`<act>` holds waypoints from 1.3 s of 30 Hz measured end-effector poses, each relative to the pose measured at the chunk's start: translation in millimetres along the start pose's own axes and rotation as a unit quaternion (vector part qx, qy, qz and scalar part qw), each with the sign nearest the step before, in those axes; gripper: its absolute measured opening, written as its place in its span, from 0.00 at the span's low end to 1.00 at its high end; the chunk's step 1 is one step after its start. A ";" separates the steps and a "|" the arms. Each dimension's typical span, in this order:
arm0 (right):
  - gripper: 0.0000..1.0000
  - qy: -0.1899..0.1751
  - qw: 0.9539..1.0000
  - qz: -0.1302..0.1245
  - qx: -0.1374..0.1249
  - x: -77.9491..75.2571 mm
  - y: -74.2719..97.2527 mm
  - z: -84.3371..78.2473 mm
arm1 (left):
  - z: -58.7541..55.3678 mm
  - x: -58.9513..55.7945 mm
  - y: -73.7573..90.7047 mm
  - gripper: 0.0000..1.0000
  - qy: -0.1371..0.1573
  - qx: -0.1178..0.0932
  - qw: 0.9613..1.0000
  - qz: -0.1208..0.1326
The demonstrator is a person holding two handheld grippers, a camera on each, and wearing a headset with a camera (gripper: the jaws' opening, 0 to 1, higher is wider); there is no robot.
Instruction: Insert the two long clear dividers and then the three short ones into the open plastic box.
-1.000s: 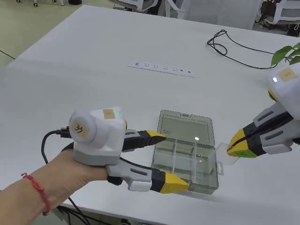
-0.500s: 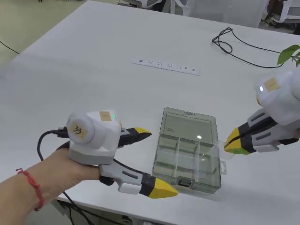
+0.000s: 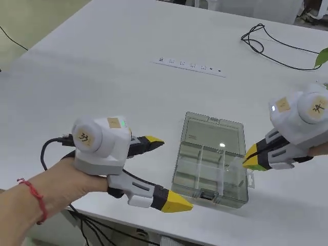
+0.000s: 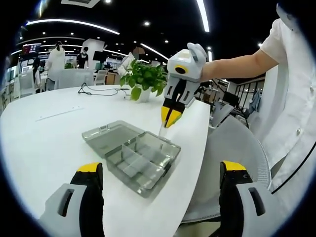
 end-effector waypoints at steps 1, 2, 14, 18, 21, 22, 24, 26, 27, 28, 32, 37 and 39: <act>0.03 0.000 1.000 0.000 0.000 0.0 -0.7 0.0 | -0.5 0.0 -0.1 1.00 -0.001 -0.001 1.000 0.000; 0.03 0.000 1.000 -0.001 0.001 0.3 -0.8 0.8 | -0.9 -0.2 -0.1 1.00 -0.001 -0.001 1.000 0.001; 0.03 0.004 1.000 0.004 0.014 1.0 -8.3 -0.5 | 0.2 0.4 1.6 1.00 0.003 -0.009 1.000 0.002; 0.03 0.003 1.000 0.005 0.014 0.5 -10.4 0.2 | -1.7 0.2 1.3 1.00 0.005 -0.005 1.000 0.001; 0.03 0.002 1.000 0.009 0.013 -4.7 -16.7 -5.1 | -1.3 -0.4 1.1 1.00 0.007 -0.006 1.000 0.001; 0.03 -0.001 1.000 0.011 0.010 -4.4 -17.9 -5.9 | -1.4 -0.4 0.9 1.00 0.006 -0.005 1.000 0.001; 0.03 -0.014 1.000 0.017 0.003 -7.5 -19.5 -7.8 | -0.9 -0.4 0.6 1.00 0.006 -0.006 1.000 0.001; 0.03 -0.013 1.000 0.018 -0.002 -6.7 -18.4 -7.5 | -0.1 -0.5 0.6 1.00 0.008 -0.008 1.000 0.000; 0.03 -0.015 1.000 0.019 -0.004 -6.0 -18.1 -7.2 | 0.0 -0.3 0.5 1.00 0.008 -0.009 1.000 0.000; 0.03 -0.017 1.000 0.020 -0.006 -5.1 -17.8 -6.8 | 0.0 0.1 0.4 1.00 0.008 -0.010 1.000 0.001; 0.03 -0.014 1.000 0.018 -0.007 -1.8 -21.1 -7.0 | 0.8 0.0 -0.2 1.00 0.009 -0.011 1.000 -0.001; 0.03 -0.005 1.000 0.012 -0.011 -6.9 -26.1 -10.6 | -0.3 1.0 -0.2 1.00 0.009 -0.009 1.000 -0.001; 0.03 -0.002 1.000 0.011 -0.014 -7.7 -24.9 -11.1 | -0.4 1.1 -0.1 1.00 0.010 -0.008 1.000 -0.001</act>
Point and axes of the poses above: the centre of the closed fingertips' face, and the gripper's own axes: y roughly backward along the fingers, x roughly to its left, z roughly out of its top, the point moved 3 cm from there along y, roughly backward along the fingers, and after that the axes turned 10 degrees about x, right-handed, at the moved point
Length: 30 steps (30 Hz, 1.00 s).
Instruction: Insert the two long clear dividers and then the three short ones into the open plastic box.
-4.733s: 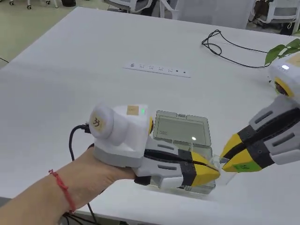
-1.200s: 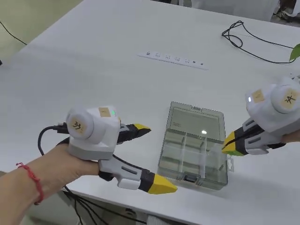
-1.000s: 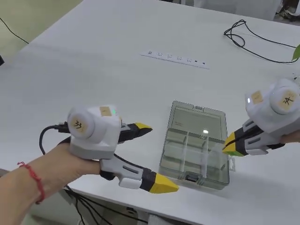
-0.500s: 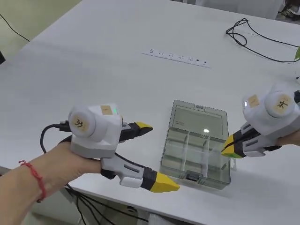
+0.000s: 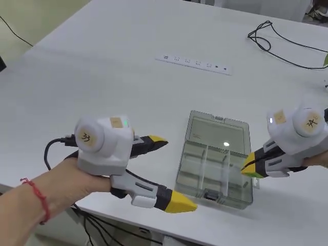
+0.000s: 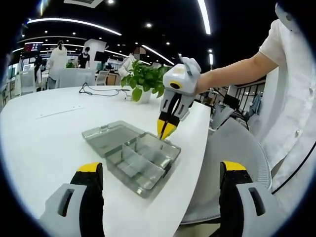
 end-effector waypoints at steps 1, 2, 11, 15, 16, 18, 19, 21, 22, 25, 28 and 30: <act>0.03 0.001 1.000 0.000 -0.001 -0.2 -0.4 -0.3 | 0.0 0.0 0.0 1.00 0.000 0.000 1.000 0.000; 0.03 0.000 1.000 -0.001 -0.004 -0.5 -1.6 -1.2 | -0.5 0.2 -0.1 1.00 0.000 0.000 1.000 0.000; 0.03 -0.007 1.000 -0.006 -0.017 -2.4 -13.4 -5.5 | -2.6 1.0 -1.3 1.00 0.000 0.004 1.000 -0.002; 0.03 -0.003 1.000 -0.007 -0.013 -1.9 -19.2 -6.9 | -1.9 1.0 -1.7 1.00 0.000 0.004 1.000 -0.002; 0.03 -0.002 1.000 -0.008 -0.012 -1.7 -20.0 -7.0 | -2.0 1.1 -1.8 1.00 0.000 0.004 1.000 -0.002; 0.03 -0.001 1.000 -0.008 -0.011 -2.1 -21.4 -7.4 | -1.9 1.1 -1.9 1.00 -0.001 0.004 1.000 -0.003; 0.03 -0.002 1.000 -0.007 -0.011 -2.2 -22.3 -7.6 | -1.9 1.1 -1.9 1.00 -0.001 0.004 1.000 -0.003; 0.03 -0.001 1.000 -0.008 -0.010 -1.6 -22.9 -7.4 | -2.5 1.3 -1.9 1.00 -0.002 0.006 1.000 -0.003; 0.03 -0.001 1.000 -0.008 -0.009 -1.7 -23.9 -7.7 | -2.8 1.3 -1.8 1.00 -0.001 0.006 1.000 -0.003; 0.03 0.001 1.000 -0.009 -0.005 -1.5 -27.0 -8.0 | -5.0 1.8 -1.8 1.00 -0.001 0.009 1.000 -0.003; 0.03 0.005 1.000 -0.011 0.001 -1.0 -30.3 -8.2 | -6.8 1.9 -1.3 1.00 0.000 0.012 1.000 -0.003; 0.03 0.004 1.000 -0.011 0.001 -1.1 -29.2 -8.1 | -6.5 2.3 -0.5 1.00 0.001 0.010 1.000 -0.002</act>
Point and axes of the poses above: the centre of the closed fingertips' face, and the gripper's own axes: y roughly backward along the fingers, x roughly to its left, z roughly out of its top, the point moved 3 cm from there along y, roughly backward along the fingers, and after that the axes turned 10 degrees about x, right-handed, at the moved point
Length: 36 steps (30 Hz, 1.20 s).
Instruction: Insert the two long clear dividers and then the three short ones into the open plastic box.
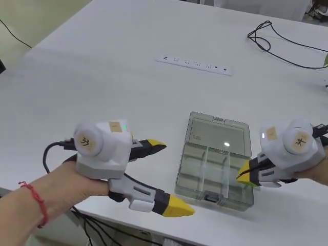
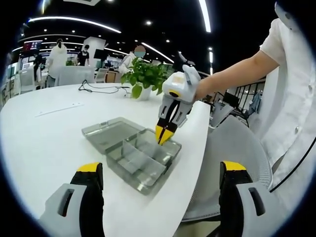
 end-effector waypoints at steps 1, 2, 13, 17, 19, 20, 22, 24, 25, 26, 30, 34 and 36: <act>0.03 0.000 1.000 -0.001 -0.001 0.6 0.1 0.2 | 0.2 0.1 0.3 1.00 0.001 -0.001 1.000 0.000; 0.03 -0.002 1.000 -0.001 -0.001 0.8 0.1 0.0 | 0.2 0.1 0.4 1.00 0.001 -0.001 1.000 0.001; 0.09 -0.025 0.999 -0.015 -0.021 -1.3 17.5 2.1 | 0.6 1.6 0.6 1.00 -0.002 0.002 1.000 0.002; 0.10 -0.049 0.997 -0.030 -0.050 -3.0 39.2 3.4 | 0.7 0.5 0.7 1.00 -0.004 0.003 1.000 0.000; 0.11 -0.058 0.996 -0.040 -0.062 -2.8 50.5 2.3 | 0.3 0.0 1.0 1.00 -0.005 0.005 1.000 0.000; 0.12 -0.064 0.995 -0.045 -0.068 -0.4 57.3 1.9 | 0.8 0.1 1.5 1.00 -0.006 0.004 1.000 0.000; 0.15 -0.077 0.992 -0.052 -0.080 3.6 68.2 -0.2 | 1.2 0.3 2.3 1.00 -0.008 0.004 1.000 0.001; 0.18 -0.085 0.991 -0.057 -0.088 7.2 75.7 -2.9 | 0.7 0.3 3.3 1.00 -0.010 0.006 1.000 0.002; 0.19 -0.090 0.990 -0.064 -0.091 9.6 80.7 -6.0 | 1.2 0.3 4.5 1.00 -0.012 0.006 1.000 0.002; 0.21 -0.093 0.989 -0.068 -0.093 10.9 83.7 -8.2 | 1.3 0.4 5.1 1.00 -0.012 0.007 1.000 0.002; 0.26 -0.111 0.985 -0.082 -0.102 17.7 96.0 -19.2 | 2.2 -0.6 9.1 1.00 -0.017 0.012 1.000 0.003; 0.31 -0.133 0.981 -0.096 -0.109 23.5 104.0 -33.9 | 3.5 -0.9 12.0 1.00 -0.024 0.015 1.000 0.005; 0.33 -0.143 0.978 -0.101 -0.112 26.0 106.2 -41.3 | 3.4 -1.0 13.3 1.00 -0.025 0.018 1.000 0.006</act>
Point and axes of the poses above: the centre of the closed fingertips' face, and the gripper's own axes: y roughly backward along the fingers, x roughly to its left, z roughly out of its top, the point moved 3 cm from there along y, roughly backward along the fingers, and after that the axes turned 10 degrees about x, right-handed, at the moved point
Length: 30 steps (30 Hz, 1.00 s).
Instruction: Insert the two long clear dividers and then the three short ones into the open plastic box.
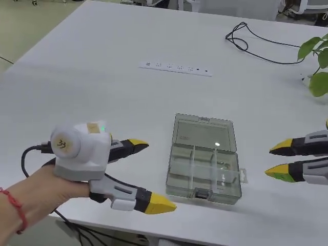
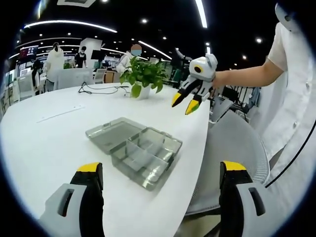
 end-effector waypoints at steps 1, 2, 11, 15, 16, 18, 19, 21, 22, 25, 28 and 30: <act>0.34 -0.002 1.000 -0.003 -0.002 0.3 1.4 -2.5 | 0.0 -0.1 0.3 1.00 -0.001 0.001 1.000 0.000; 0.35 -0.005 1.000 -0.004 -0.003 0.7 2.6 -4.7 | -0.1 -0.1 0.5 1.00 -0.002 0.002 1.000 0.001; 0.49 -0.040 0.999 -0.016 -0.028 4.7 5.8 -24.5 | 0.7 2.8 5.3 1.00 -0.003 0.005 1.000 0.009; 0.58 -0.059 0.997 -0.021 -0.050 5.4 4.4 -27.8 | 0.0 5.8 7.6 1.00 -0.005 0.007 1.000 0.015; 0.59 -0.064 0.996 -0.021 -0.051 5.9 2.9 -30.8 | 0.3 7.0 8.6 1.00 -0.008 0.006 1.000 0.018; 0.64 -0.069 0.996 -0.021 -0.054 7.5 0.6 -35.2 | -0.1 8.0 9.4 1.00 -0.006 0.009 1.000 0.020; 0.66 -0.074 0.996 -0.021 -0.054 7.7 -0.3 -37.3 | 0.1 9.1 9.7 1.00 -0.009 0.008 1.000 0.022; 0.69 -0.079 0.995 -0.023 -0.060 7.9 -1.3 -40.7 | -0.8 10.2 10.1 1.00 -0.009 0.011 1.000 0.023; 0.69 -0.085 0.994 -0.024 -0.061 7.9 -1.7 -43.2 | -1.1 11.1 10.3 1.00 -0.011 0.012 1.000 0.025; 0.71 -0.097 0.992 -0.027 -0.072 7.1 -1.3 -45.3 | -2.5 13.7 9.9 1.00 -0.009 0.015 1.000 0.026; 0.74 -0.105 0.991 -0.030 -0.077 7.5 -1.7 -47.0 | -2.7 16.5 10.2 1.00 -0.011 0.016 0.999 0.028; 0.75 -0.105 0.991 -0.029 -0.077 9.1 -2.3 -47.5 | -1.6 17.1 10.4 1.00 -0.012 0.014 0.999 0.029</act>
Point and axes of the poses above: the centre of the closed fingertips' face, and the gripper's own axes: y roughly backward along the fingers, x roughly to its left, z roughly out of its top, the point moved 3 cm from there along y, roughly backward along the fingers, and after that the axes turned 10 degrees about x, right-handed, at the moved point
